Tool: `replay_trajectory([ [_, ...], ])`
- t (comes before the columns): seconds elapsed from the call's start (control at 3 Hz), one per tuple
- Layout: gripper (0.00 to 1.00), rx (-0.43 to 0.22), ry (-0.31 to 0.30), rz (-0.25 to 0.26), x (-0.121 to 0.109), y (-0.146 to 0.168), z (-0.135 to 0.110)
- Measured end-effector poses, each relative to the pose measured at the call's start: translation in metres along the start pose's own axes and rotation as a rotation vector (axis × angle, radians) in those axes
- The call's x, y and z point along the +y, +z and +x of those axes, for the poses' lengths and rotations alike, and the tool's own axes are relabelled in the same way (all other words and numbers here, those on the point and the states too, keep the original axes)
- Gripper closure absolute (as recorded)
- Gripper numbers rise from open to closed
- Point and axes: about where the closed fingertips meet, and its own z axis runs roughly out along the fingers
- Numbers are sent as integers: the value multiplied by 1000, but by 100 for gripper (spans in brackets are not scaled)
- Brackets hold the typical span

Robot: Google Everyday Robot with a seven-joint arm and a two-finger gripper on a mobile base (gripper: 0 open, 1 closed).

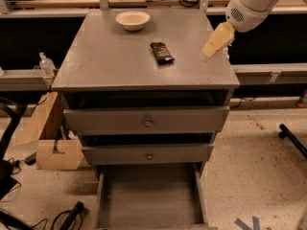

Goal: Place rxbar chocolate into bottom drawer

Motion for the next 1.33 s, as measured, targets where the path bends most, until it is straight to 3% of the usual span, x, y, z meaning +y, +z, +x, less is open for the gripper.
replay_trajectory([
  [0.67, 0, -21, 60, -14, -4, 11, -11],
  [1.0, 0, -95, 168, -85, -7, 40, -41],
  [1.33, 0, -163, 311, -161, -9, 76, -94],
])
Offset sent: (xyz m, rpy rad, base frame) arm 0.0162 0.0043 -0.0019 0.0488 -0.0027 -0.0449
